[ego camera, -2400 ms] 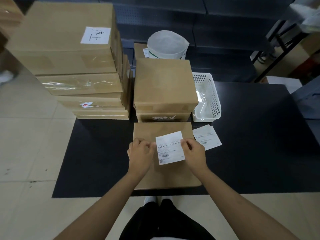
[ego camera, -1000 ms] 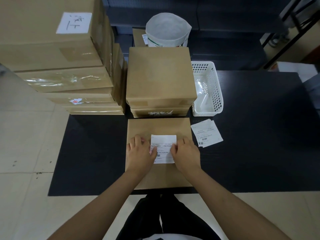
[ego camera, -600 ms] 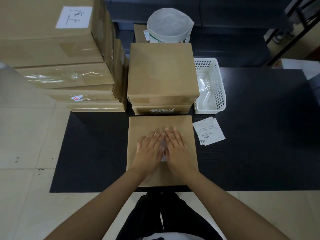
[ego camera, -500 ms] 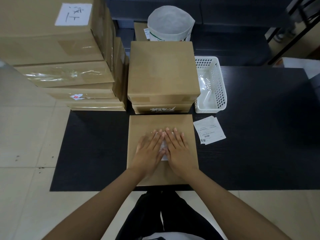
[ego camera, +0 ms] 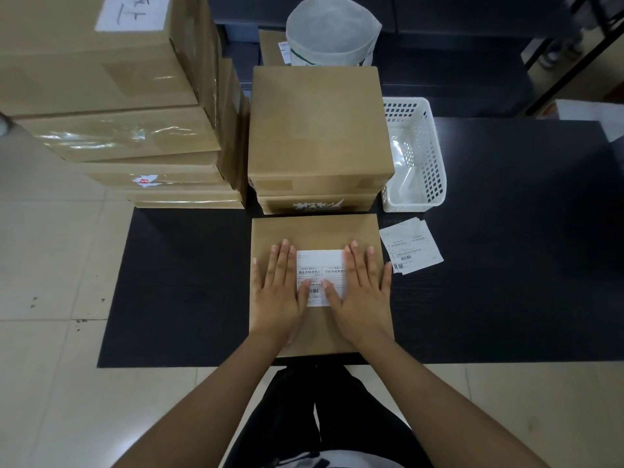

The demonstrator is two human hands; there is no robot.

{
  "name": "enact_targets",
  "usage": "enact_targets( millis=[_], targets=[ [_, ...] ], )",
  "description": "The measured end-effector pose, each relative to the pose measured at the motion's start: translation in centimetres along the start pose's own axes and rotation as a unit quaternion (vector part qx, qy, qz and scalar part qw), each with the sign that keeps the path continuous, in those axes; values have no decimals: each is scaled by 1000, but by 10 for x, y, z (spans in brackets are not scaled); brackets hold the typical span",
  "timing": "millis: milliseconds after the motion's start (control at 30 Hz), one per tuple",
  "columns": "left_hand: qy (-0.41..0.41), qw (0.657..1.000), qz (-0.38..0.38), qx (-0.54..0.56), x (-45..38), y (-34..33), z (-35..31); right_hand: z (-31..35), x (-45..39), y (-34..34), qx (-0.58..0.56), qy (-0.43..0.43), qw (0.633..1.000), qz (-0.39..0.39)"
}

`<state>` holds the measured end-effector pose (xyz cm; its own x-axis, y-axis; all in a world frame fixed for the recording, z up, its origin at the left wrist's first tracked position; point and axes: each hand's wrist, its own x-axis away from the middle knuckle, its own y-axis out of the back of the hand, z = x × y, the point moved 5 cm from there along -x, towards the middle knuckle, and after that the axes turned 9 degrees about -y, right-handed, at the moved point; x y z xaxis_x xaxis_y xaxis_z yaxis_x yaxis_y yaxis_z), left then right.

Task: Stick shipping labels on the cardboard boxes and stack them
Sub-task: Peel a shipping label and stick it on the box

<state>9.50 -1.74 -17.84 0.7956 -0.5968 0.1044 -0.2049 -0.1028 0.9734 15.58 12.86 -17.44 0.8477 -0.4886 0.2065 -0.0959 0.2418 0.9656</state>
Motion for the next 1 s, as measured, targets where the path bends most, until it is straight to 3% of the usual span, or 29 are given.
enact_targets(
  millis=[200,333,400,600,733,800,933,1000],
  targets=[
    [-20,999,-42,6,-1,6,-1,0,-1,3,-31,20,999,-18],
    [-206,978,-22,-11,10,4,-17,3,7,1,-35,211,977,-22],
    [-243,970,-10,-22,17,-3,-19,3,13,-6,-10,263,965,-1],
    [-198,980,-1,-30,18,-8,-21,-1,15,-6,33,218,975,11],
    [-5,999,-29,21,26,-5,-9,-11,15,-6,5,75,997,-5],
    [46,998,-43,24,29,-4,-9,-12,16,-5,3,45,999,-18],
    [34,998,-46,25,29,-1,-8,-11,16,-2,-12,59,998,-24],
    [-66,997,-26,17,32,-2,-15,-9,18,0,-19,123,992,-15]
  ],
)
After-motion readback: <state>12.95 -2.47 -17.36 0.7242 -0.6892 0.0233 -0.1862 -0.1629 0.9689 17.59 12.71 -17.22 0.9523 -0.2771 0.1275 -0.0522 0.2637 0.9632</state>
